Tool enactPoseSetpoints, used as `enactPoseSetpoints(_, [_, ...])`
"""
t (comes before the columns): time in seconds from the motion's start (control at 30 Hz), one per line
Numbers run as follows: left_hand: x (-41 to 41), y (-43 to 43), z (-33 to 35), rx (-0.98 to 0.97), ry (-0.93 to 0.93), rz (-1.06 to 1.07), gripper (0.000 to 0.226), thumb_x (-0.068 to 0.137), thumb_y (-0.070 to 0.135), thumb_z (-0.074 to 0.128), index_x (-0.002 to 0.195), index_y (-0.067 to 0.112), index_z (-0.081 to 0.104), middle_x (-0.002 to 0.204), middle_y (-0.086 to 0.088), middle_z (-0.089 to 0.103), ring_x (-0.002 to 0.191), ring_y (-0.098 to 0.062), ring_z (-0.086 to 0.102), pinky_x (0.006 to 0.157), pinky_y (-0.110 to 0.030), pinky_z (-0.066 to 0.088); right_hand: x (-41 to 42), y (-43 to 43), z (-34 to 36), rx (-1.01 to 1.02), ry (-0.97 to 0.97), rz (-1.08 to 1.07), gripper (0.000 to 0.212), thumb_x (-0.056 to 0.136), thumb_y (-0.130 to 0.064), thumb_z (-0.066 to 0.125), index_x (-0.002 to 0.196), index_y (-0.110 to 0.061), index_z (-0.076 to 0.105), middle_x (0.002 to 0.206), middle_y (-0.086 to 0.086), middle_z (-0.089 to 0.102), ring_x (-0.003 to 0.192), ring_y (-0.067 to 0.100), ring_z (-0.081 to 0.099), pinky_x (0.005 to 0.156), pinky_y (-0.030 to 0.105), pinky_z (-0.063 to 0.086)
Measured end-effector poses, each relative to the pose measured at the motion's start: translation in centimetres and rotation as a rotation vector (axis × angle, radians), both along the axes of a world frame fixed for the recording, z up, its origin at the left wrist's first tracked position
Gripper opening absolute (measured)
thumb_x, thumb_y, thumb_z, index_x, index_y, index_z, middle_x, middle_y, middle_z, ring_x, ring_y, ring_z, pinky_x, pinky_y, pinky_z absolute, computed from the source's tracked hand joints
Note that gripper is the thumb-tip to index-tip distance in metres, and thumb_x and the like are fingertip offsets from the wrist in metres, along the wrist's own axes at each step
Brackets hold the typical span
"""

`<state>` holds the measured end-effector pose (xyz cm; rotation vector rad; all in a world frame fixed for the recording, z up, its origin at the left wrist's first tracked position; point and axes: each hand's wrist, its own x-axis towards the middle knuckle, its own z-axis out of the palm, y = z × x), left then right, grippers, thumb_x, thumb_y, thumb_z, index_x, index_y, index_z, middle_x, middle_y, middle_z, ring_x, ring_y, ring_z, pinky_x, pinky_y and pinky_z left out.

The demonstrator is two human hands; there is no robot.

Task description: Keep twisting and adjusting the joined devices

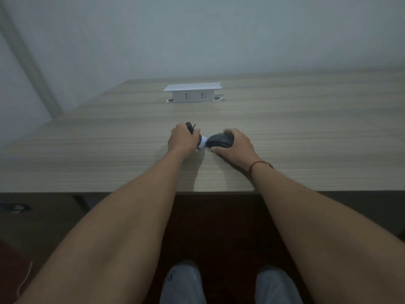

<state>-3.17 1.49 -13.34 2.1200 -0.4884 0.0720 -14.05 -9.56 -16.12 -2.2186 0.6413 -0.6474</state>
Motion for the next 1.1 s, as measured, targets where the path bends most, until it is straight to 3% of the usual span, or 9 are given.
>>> enactPoseSetpoints(0.1, [-0.2, -0.5, 0.6, -0.081, -0.002, -0.044, 0.035, 0.092, 0.036, 0.057, 0.092, 0.001, 0.061, 0.094, -0.014, 0.065, 0.088, -0.029, 0.061, 0.074, -0.033, 0.047, -0.1, -0.2, 0.0, -0.004, 0.016, 0.018, 0.069, 0.068, -0.042, 0.079, 0.127, -0.023, 0.049, 0.122, -0.002, 0.058, 0.113, 0.020, 0.055, 0.103, 0.046, 0.043])
enactPoseSetpoints(0.17, [-0.7, -0.9, 0.6, -0.095, 0.039, -0.058, 0.036, 0.091, 0.036, 0.058, 0.099, 0.001, 0.062, 0.099, -0.014, 0.066, 0.091, -0.028, 0.061, 0.081, -0.033, 0.051, -0.1, -0.3, 0.0, 0.013, 0.014, 0.028, 0.067, 0.069, -0.040, 0.079, 0.127, -0.023, 0.050, 0.123, -0.002, 0.057, 0.114, 0.020, 0.054, 0.103, 0.046, 0.042])
enactPoseSetpoints(0.3, [-0.4, -0.4, 1.3, 0.118, 0.004, 0.034, 0.042, 0.091, 0.041, 0.055, 0.112, 0.005, 0.061, 0.113, -0.015, 0.065, 0.106, -0.034, 0.062, 0.093, -0.043, 0.051, -0.2, -0.4, 0.1, 0.024, 0.001, 0.035, 0.071, 0.069, -0.039, 0.080, 0.130, -0.022, 0.049, 0.126, -0.001, 0.056, 0.117, 0.021, 0.052, 0.105, 0.046, 0.042])
enactPoseSetpoints(0.43, [-0.6, -0.1, 0.9, -0.016, 0.003, 0.000, 0.044, 0.090, 0.042, 0.054, 0.109, 0.004, 0.062, 0.111, -0.016, 0.066, 0.104, -0.035, 0.063, 0.092, -0.043, 0.053, -0.3, -0.3, 0.0, 0.030, -0.004, 0.031, 0.071, 0.069, -0.039, 0.080, 0.130, -0.022, 0.048, 0.127, -0.001, 0.056, 0.118, 0.022, 0.052, 0.106, 0.046, 0.041])
enactPoseSetpoints(0.57, [-1.0, -0.2, 0.4, 0.104, -0.018, 0.026, 0.043, 0.092, 0.041, 0.053, 0.114, 0.005, 0.059, 0.115, -0.016, 0.064, 0.107, -0.035, 0.061, 0.094, -0.042, 0.049, -0.3, -0.3, -0.2, 0.040, -0.008, 0.023, 0.076, 0.069, -0.039, 0.081, 0.134, -0.020, 0.046, 0.130, 0.000, 0.055, 0.120, 0.022, 0.051, 0.106, 0.046, 0.042])
enactPoseSetpoints(0.7, [-1.5, -1.7, 1.7, -0.025, -0.085, -0.073, 0.041, 0.092, 0.043, 0.053, 0.106, 0.006, 0.062, 0.107, -0.015, 0.066, 0.101, -0.033, 0.063, 0.091, -0.045, 0.052, -0.2, -0.2, 0.1, 0.090, -0.003, 0.018, 0.089, 0.067, -0.038, 0.082, 0.141, -0.020, 0.037, 0.135, 0.003, 0.052, 0.123, 0.025, 0.050, 0.107, 0.047, 0.041])
enactPoseSetpoints(0.87, [-1.1, -2.1, 2.4, 0.276, -0.095, 0.015, 0.039, 0.094, 0.038, 0.051, 0.120, 0.009, 0.056, 0.122, -0.013, 0.062, 0.113, -0.033, 0.060, 0.099, -0.041, 0.046, -0.2, -0.4, 0.1, 0.081, 0.001, 0.011, 0.095, 0.067, -0.038, 0.082, 0.144, -0.018, 0.031, 0.136, 0.005, 0.051, 0.124, 0.025, 0.049, 0.109, 0.047, 0.038])
enactPoseSetpoints(1.0, [-0.9, -3.1, 3.4, 0.174, -0.108, -0.133, 0.047, 0.089, 0.047, 0.053, 0.110, 0.005, 0.062, 0.111, -0.015, 0.066, 0.105, -0.035, 0.062, 0.094, -0.045, 0.051, 0.3, -0.6, 0.1, 0.080, 0.014, 0.005, 0.096, 0.065, -0.039, 0.083, 0.143, -0.018, 0.032, 0.135, 0.004, 0.053, 0.123, 0.027, 0.050, 0.107, 0.047, 0.040])
enactPoseSetpoints(1.1, [-0.9, -3.2, 3.3, 0.262, -0.063, -0.100, 0.044, 0.093, 0.042, 0.052, 0.117, 0.006, 0.057, 0.120, -0.015, 0.063, 0.111, -0.035, 0.059, 0.099, -0.045, 0.047, 0.3, -0.6, 0.0, 0.083, 0.006, 0.001, 0.097, 0.065, -0.040, 0.083, 0.144, -0.018, 0.031, 0.135, 0.005, 0.053, 0.123, 0.026, 0.050, 0.107, 0.046, 0.041])
